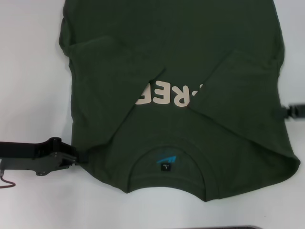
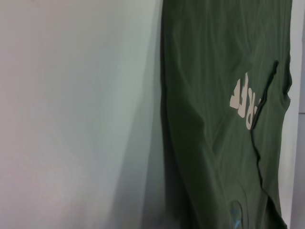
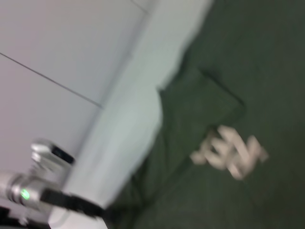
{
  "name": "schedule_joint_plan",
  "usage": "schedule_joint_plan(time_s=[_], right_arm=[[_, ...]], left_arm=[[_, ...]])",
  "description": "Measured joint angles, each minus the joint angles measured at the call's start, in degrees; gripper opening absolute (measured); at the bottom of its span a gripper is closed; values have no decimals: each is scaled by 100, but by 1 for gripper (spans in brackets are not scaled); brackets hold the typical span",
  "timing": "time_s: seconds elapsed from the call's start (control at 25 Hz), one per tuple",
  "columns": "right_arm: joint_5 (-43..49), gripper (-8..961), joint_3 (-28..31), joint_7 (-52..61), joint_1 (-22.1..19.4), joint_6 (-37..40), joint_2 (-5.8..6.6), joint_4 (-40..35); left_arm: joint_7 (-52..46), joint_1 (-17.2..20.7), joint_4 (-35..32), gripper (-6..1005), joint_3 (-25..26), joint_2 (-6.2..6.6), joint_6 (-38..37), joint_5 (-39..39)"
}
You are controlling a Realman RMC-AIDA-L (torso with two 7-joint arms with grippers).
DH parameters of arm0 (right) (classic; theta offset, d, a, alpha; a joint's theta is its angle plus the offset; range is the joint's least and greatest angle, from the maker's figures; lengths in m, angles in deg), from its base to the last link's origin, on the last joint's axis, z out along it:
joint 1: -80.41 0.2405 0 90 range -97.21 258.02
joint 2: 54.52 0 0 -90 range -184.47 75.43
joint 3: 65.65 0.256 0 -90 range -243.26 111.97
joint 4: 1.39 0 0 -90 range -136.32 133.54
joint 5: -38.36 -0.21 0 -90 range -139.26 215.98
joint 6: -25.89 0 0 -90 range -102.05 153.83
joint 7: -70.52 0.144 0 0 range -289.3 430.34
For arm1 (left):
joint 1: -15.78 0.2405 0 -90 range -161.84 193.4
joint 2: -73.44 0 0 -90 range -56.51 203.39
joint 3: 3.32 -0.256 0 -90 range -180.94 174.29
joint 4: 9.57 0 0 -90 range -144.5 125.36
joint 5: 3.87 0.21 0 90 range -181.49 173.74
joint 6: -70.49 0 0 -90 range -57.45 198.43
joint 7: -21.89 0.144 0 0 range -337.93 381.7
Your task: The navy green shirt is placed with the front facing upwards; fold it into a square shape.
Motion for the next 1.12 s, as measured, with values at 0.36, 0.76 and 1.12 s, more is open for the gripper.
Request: schedule_joint_plan(time_s=[0.36,0.76,1.12], right_arm=[[1097,849,37,610,-115,529,253,-16],[1530,849,101,640,-180,403,313,-34],[1568,849,106,789,-225,105,233,40]], left_arm=[[1,-18,0,34,104,18,62,-5],[0,-72,-1,33,114,34,87,-6],[-4,-77,-13,34,159,45,143,-6]])
